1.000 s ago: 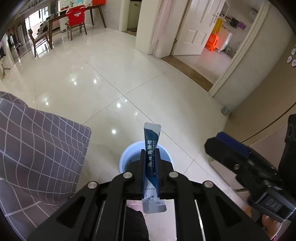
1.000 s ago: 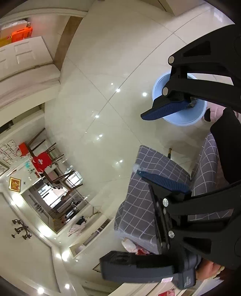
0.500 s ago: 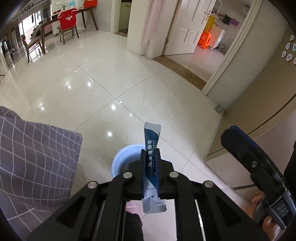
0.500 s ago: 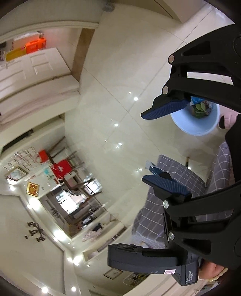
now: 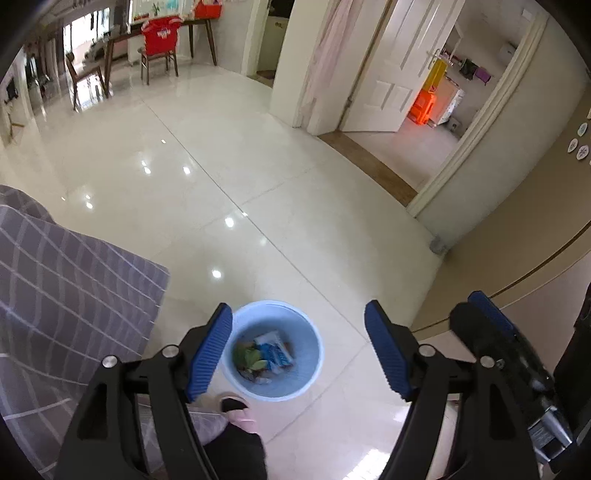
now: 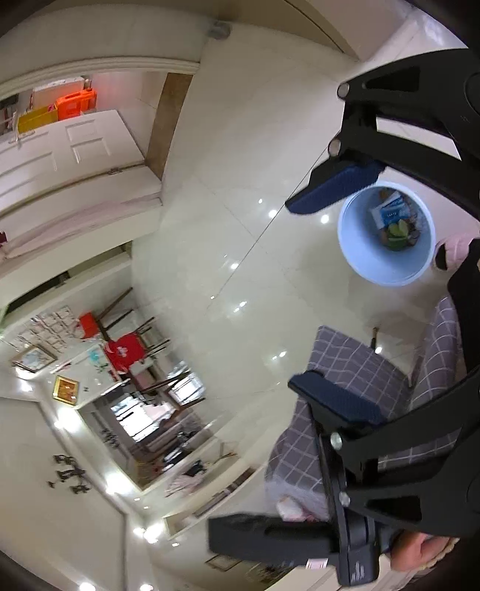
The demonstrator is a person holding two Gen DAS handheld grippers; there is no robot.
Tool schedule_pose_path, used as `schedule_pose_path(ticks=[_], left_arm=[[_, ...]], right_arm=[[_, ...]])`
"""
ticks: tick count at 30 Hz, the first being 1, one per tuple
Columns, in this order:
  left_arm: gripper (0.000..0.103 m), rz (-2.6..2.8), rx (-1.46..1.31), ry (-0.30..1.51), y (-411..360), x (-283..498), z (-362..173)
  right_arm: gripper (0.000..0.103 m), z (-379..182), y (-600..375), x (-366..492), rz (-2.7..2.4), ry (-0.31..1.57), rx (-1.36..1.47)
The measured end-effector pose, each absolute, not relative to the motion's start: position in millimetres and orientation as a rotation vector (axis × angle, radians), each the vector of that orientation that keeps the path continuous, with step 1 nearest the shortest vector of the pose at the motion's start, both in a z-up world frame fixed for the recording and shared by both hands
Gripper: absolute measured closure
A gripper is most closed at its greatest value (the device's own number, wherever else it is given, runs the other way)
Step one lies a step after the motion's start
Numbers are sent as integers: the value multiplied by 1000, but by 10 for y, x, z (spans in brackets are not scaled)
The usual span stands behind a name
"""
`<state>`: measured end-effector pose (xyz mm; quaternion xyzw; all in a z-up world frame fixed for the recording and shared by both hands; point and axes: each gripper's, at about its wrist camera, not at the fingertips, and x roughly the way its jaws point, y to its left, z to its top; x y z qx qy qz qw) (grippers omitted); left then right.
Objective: Collect trash
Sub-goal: 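Move both open tools back to the brown bag and pink plastic bag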
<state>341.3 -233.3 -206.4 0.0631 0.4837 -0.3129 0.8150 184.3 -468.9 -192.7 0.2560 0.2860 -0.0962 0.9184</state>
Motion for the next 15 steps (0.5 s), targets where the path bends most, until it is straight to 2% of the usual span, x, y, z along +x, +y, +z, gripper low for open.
schedule_pose_path(ticks=[8, 15], left_arm=[[26, -591, 134, 931, -1937, 3294, -1671], [23, -539, 115, 830, -1176, 3163, -1248]], right_arm=[[12, -1698, -4433, 1871, -153, 560, 490], [12, -1410, -3971, 1954, -70, 535, 449]])
